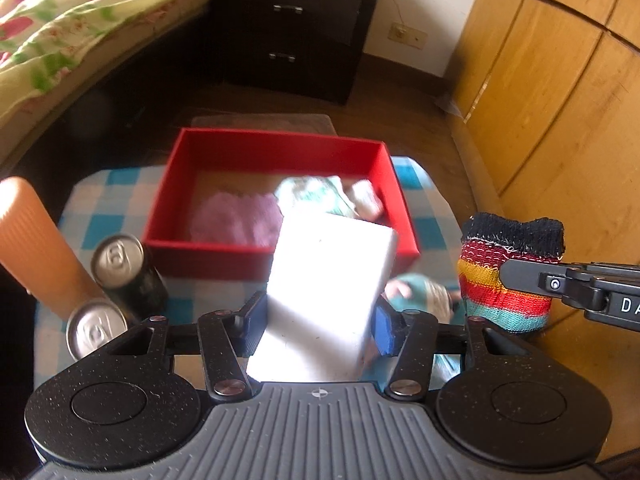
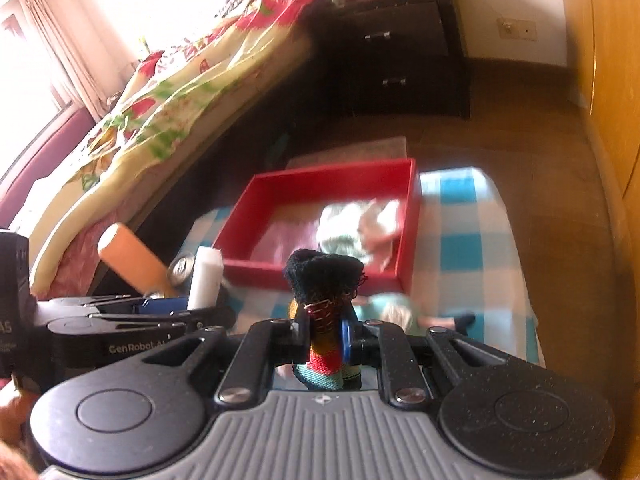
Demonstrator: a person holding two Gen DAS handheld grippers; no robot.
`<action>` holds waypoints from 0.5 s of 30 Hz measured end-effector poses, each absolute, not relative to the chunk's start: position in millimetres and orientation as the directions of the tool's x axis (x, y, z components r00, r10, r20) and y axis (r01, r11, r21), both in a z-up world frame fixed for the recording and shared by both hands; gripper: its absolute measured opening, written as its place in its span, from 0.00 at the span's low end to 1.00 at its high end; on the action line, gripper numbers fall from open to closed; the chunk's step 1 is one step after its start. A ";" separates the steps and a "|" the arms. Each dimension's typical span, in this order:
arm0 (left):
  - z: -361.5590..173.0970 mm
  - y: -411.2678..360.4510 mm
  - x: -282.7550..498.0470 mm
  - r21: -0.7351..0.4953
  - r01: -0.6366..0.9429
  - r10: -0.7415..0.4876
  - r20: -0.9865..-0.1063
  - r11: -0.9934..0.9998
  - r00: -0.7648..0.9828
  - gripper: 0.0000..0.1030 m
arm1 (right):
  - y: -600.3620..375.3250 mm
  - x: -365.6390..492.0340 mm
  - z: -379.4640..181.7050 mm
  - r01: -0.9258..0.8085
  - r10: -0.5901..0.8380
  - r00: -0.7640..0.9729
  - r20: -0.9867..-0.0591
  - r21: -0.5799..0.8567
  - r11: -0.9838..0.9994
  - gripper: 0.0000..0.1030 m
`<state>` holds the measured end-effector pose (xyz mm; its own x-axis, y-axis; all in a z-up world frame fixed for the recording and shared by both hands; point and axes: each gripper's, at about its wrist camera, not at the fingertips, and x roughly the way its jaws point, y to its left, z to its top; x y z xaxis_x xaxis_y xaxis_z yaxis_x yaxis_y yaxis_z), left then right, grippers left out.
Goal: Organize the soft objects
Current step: 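Carry the sponge and sock over the red box and open both tools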
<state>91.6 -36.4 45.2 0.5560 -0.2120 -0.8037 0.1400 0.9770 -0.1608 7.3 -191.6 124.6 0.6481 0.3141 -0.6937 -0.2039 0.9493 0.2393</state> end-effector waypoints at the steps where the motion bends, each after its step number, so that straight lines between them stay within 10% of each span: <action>1: 44.7 -35.4 94.7 -0.161 0.135 -0.209 -0.804 0.978 0.557 0.52 | -189.9 11.9 125.6 -0.203 0.315 0.650 -0.691 0.241 0.949 0.00; 15: 42.1 -31.6 151.1 -0.113 0.100 -0.150 -0.797 0.989 0.585 0.52 | -183.9 73.8 122.6 -0.166 0.283 0.663 -0.694 0.232 0.958 0.00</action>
